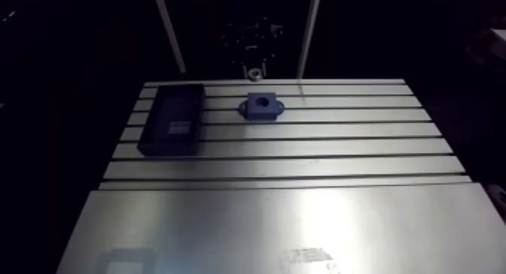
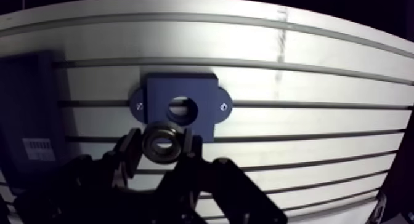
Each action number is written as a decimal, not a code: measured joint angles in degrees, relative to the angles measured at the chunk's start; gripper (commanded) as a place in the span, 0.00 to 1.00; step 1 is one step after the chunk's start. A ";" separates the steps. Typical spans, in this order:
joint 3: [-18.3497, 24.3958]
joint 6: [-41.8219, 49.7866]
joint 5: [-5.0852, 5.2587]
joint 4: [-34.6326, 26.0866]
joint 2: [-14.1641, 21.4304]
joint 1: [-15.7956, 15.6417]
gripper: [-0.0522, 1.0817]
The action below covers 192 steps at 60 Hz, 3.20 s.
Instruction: Pick up the bearing and press it into the housing until flush.
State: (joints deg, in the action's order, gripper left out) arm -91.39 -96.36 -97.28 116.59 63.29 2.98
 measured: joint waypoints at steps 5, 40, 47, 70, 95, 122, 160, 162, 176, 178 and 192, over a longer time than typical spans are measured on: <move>-0.62 -0.04 -0.06 0.74 -0.05 0.38 0.66; -3.34 -0.07 1.06 5.04 -1.51 1.96 0.66; -3.50 -0.08 1.84 5.50 -1.95 2.38 0.66; -3.55 -0.15 2.53 5.96 -3.00 2.80 0.66; -3.38 -0.12 2.57 6.23 -4.15 2.56 0.66; -3.17 -0.10 2.57 6.25 -4.66 2.39 0.66; -3.47 -0.26 2.57 6.24 -4.72 2.48 0.66; -3.50 -0.26 2.57 6.24 -4.72 2.45 0.66; -3.55 -0.56 2.55 6.24 -4.72 2.34 0.66; -3.56 -0.62 2.55 6.24 -4.72 2.34 0.66; -3.68 -0.85 2.53 6.24 -4.72 2.44 0.66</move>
State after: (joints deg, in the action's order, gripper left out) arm -95.08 -97.21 -94.75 122.83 58.57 5.42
